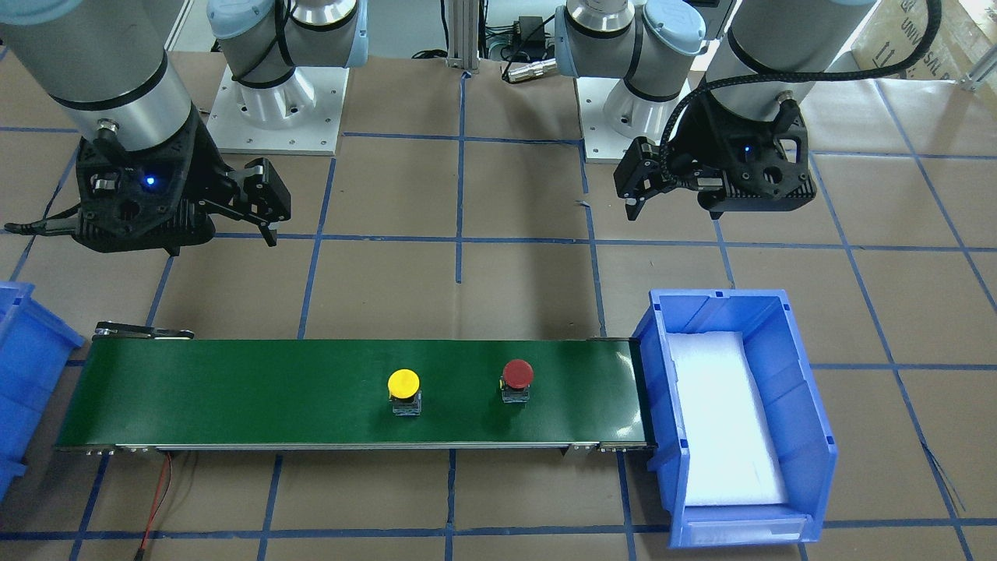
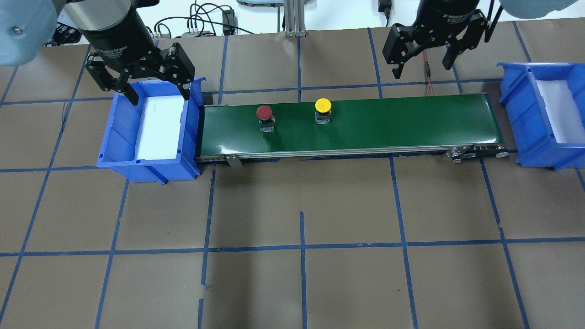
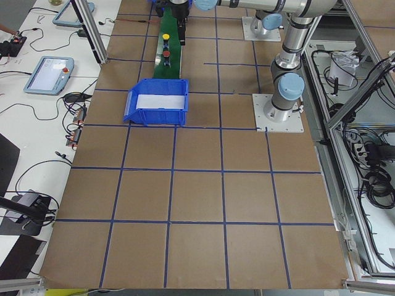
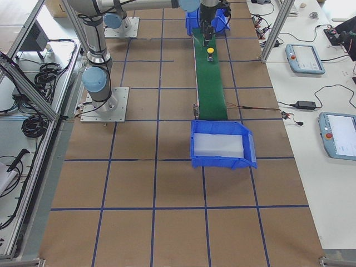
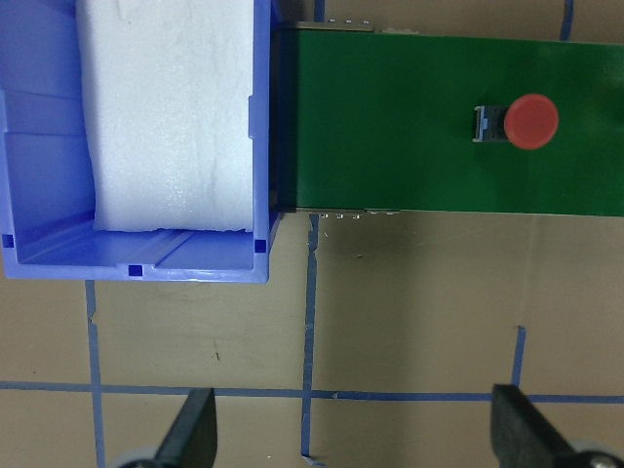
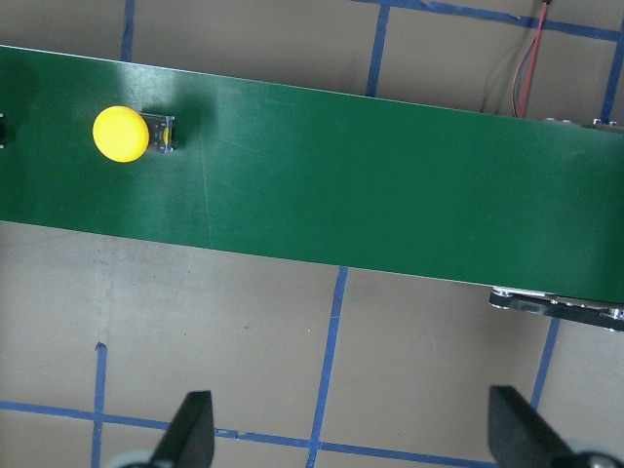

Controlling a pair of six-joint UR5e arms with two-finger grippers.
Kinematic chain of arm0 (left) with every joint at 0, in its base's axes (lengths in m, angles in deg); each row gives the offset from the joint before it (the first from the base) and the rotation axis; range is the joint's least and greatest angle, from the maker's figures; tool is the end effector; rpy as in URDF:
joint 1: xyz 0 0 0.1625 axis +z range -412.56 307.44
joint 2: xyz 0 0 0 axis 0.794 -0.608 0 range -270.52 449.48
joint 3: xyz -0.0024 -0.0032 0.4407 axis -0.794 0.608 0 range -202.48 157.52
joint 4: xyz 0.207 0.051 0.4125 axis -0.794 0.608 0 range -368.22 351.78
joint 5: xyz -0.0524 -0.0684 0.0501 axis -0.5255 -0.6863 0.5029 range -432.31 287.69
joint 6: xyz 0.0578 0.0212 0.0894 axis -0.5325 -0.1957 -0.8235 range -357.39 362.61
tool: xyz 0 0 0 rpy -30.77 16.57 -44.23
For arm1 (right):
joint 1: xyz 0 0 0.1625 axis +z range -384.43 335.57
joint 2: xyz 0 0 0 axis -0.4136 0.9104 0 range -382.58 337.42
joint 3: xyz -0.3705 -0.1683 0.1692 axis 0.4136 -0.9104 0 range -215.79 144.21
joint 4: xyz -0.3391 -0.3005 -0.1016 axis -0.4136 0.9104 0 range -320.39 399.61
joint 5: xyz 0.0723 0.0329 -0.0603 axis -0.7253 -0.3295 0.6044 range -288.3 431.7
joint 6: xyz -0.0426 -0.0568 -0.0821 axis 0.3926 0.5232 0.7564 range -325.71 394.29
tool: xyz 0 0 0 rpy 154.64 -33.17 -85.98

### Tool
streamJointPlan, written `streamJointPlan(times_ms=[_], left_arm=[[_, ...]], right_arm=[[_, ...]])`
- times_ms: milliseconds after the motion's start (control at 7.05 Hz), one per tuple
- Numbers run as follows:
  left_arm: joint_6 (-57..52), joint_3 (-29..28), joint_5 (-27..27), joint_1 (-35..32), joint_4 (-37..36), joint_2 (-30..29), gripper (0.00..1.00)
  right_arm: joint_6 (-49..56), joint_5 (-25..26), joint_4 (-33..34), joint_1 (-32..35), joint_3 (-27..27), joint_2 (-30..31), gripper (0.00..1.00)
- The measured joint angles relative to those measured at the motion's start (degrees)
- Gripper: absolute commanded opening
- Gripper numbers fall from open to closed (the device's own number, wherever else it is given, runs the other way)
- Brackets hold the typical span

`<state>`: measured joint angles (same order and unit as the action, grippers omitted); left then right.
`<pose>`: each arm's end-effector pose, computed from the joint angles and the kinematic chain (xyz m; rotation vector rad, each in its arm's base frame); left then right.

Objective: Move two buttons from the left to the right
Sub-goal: 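Move the right gripper over the far end of the conveyor belt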

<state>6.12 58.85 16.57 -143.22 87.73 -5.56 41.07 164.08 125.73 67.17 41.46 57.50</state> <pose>-0.1422 -0.5762 0.5172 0.0783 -3.1220 -0.0645 0.1460 -0.6141 0.5084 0.2274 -3.0924 -0.0311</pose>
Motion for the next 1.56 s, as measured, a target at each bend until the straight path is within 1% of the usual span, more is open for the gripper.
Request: streamJointPlan(times_ms=[284, 426, 709, 851, 993, 1277, 1560], left_arm=[[0.0, 0.0, 0.2, 0.0, 0.0, 0.4, 1.00], [0.1, 0.2, 1.3, -0.1, 0.2, 0.6, 1.00], [0.2, 0.2, 5.1, -0.4, 0.3, 0.6, 1.00], [0.3, 0.2, 5.6, -0.4, 0.5, 0.5, 1.00], [0.4, 0.1, 5.7, -0.5, 1.3, 0.7, 1.00], [0.5, -0.1, 5.5, -0.4, 2.8, 1.0, 1.00], [0.6, -0.2, 5.4, -0.3, 3.1, 1.0, 1.00]], right_arm=[[-0.4, 6.8, 0.4, -0.3, 0.3, -1.3, 1.00], [0.4, 8.6, 0.8, -0.6, 0.3, -3.0, 1.00], [5.1, 9.7, 2.9, -1.9, 0.4, -5.8, 0.99], [8.3, 9.7, 3.6, -3.2, 0.4, -6.4, 0.96], [14.9, 9.4, 4.3, -5.0, 0.4, -6.7, 0.96], [33.1, 7.7, 7.5, -9.3, 0.9, -7.1, 0.98], [53.1, 1.4, 13.5, -13.4, 3.7, -8.1, 0.98]])
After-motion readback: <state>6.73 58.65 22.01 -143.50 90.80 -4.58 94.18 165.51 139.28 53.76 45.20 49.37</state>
